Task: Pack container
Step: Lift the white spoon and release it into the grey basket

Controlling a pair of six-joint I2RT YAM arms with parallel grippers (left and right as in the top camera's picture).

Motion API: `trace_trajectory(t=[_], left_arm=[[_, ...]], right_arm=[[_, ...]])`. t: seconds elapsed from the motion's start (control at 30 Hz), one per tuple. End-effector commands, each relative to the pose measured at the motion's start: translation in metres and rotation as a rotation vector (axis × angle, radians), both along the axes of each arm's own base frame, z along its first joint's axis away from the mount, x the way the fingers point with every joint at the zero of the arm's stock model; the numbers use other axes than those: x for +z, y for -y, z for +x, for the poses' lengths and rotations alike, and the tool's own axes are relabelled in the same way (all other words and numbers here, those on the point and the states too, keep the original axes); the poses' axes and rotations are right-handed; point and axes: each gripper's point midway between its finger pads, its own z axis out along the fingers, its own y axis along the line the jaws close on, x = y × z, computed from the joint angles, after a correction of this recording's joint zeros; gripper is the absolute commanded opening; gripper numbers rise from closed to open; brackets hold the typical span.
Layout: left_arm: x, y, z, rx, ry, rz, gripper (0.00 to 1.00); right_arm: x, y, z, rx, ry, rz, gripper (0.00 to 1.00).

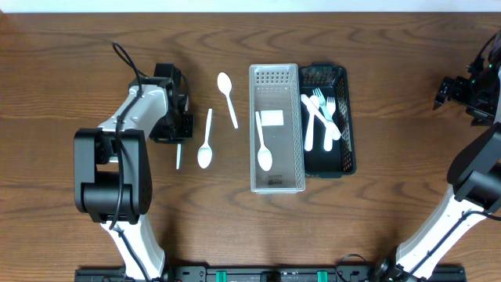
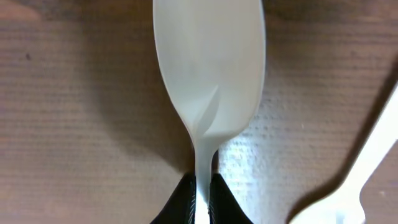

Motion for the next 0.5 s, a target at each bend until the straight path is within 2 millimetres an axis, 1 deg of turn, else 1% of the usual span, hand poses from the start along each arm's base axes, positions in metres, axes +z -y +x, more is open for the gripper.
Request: trace_trajectory(t=[0.0,0.07,0.13,0.2,0.23,0.33,0.37,0.43,0.47], left_arm=[[0.029,-0.002,0.024,0.002,0.082,0.01,0.06],[0.051,-0.001,0.034,0.002,0.133,0.007,0.06],[0.078,0.001,0.04,0.0,0.19,-0.002,0.06],[0.107,0.012,0.043,-0.013,0.246,-0.043,0.06],[0.12,0.021,0.044,-0.025,0.274,-0.077,0.06],[0.161,0.062,0.038,-0.093,0.371,-0.211,0.06],[0.17,0.073,0.036,-0.107,0.392,-0.231,0.06],[0.188,0.1,0.028,-0.137,0.436,-0.263,0.06],[0.194,0.113,0.025,-0.153,0.449,-0.278,0.06]], right_arm=[[0.002,-0.001,0.001,0.017,0.005,-0.002,0.99],[0.002,-0.001,0.001,0.017,0.005,-0.002,0.99],[0.002,-0.001,0.0,0.017,0.004,-0.002,0.99],[0.002,-0.001,0.0,0.017,0.004,-0.002,0.99],[0.002,-0.001,0.001,0.017,0.005,-0.002,0.99],[0.002,-0.001,0.001,0.017,0.005,-0.002,0.99],[0.002,-0.001,0.001,0.017,0.005,-0.002,0.99],[0.002,-0.001,0.0,0.017,0.004,-0.002,0.99],[0.002,-0.001,0.0,0.017,0.004,-0.002,0.99]])
